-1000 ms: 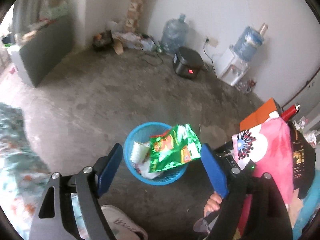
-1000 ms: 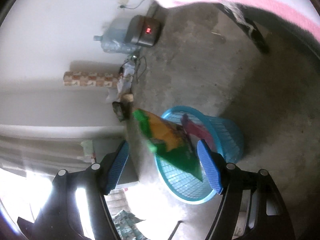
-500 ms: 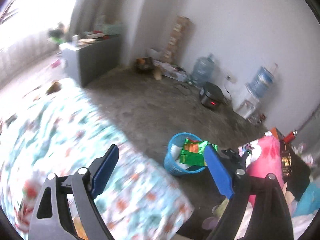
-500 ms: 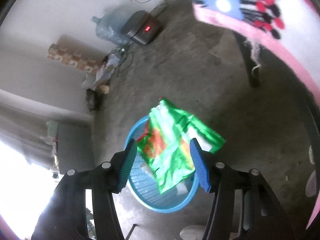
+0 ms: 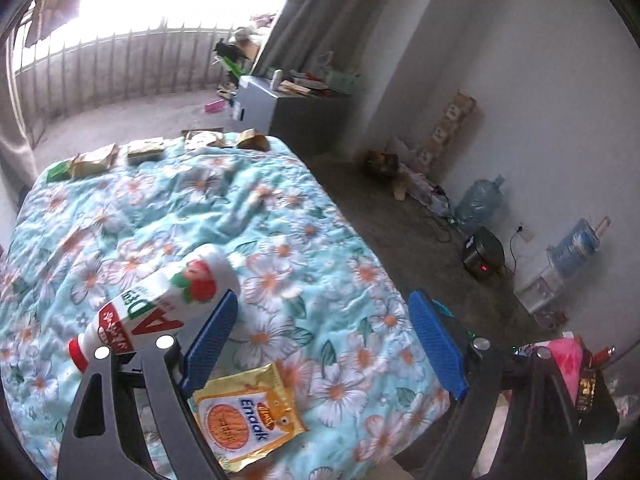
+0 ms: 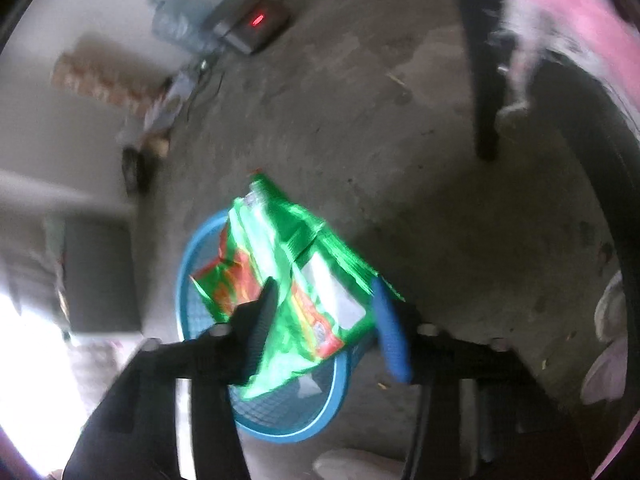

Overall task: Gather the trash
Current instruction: 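Move both open tools back over the bed toward the bottle and snack packet, then grasp the white AD milk bottle with the right tool while the left tool grasps the yellow Enaak packet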

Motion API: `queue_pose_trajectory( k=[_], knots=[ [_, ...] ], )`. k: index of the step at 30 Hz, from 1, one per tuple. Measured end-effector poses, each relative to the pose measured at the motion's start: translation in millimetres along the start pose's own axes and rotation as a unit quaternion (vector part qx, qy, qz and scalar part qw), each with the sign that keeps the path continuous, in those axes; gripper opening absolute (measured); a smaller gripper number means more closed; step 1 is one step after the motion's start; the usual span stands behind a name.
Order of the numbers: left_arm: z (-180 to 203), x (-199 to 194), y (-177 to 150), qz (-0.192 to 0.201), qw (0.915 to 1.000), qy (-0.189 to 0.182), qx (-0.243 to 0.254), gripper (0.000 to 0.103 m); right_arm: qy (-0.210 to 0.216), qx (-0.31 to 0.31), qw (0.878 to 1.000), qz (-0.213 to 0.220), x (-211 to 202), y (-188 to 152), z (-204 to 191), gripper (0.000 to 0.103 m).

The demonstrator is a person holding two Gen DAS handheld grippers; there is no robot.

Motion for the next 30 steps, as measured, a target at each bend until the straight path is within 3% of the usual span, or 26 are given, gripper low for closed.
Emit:
queue_pose_trajectory(
  k=[2,3,8,10,13,14,20,23,26,29,30],
  knots=[
    [-4,0,1,0.0,1.0,-0.001,-0.008,0.085,-0.005,-0.028,1.0,-0.012,7,-5,-13,0.013],
    [-4,-1,2,0.001,1.0,-0.002,-0.009,0.085,-0.005,-0.036,0.999,-0.016,8,-7,-18,0.009],
    [-11,-1,5,0.009,0.9998,-0.004,-0.02,0.085,0.016,-0.078,0.996,-0.039,13,-27,-41,0.009],
    [-17,-4,8,0.015,0.9996,-0.001,-0.024,0.085,0.025,-0.092,0.995,-0.035,4,-32,-51,0.014],
    [-32,-11,16,0.031,0.9987,0.005,-0.04,0.085,0.055,-0.101,0.993,-0.021,-22,-35,-67,0.043],
    [-36,-14,18,0.036,0.9983,0.006,-0.045,0.085,0.062,-0.107,0.992,-0.014,-29,-35,-75,0.048],
    [-75,-30,23,0.067,0.9943,0.024,-0.079,0.087,0.126,-0.174,0.977,0.011,-97,-43,-153,0.058],
    [-95,-33,20,0.075,0.9928,0.035,-0.087,0.087,0.177,-0.217,0.96,0.021,-138,-55,-207,0.062],
    [-113,-36,15,0.078,0.991,0.045,-0.1,0.087,0.23,-0.278,0.933,0.017,-179,-86,-264,0.063],
    [-129,-38,9,0.072,0.9901,0.042,-0.112,0.087,0.277,-0.368,0.888,0.006,-215,-137,-321,0.066],
    [-132,-39,5,0.066,0.9907,0.036,-0.114,0.087,0.297,-0.408,0.863,-0.003,-226,-163,-344,0.066]
  ],
)
Point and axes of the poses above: each gripper's, at about its wrist camera, not at the fingertips, and x roughly the way its jaws point, z to its right, y to its top, the point moved 9 cm from there along x, roughly the way its jaws point, and after that the axes turned 13 degrees about -x, right-handed, at the moved point
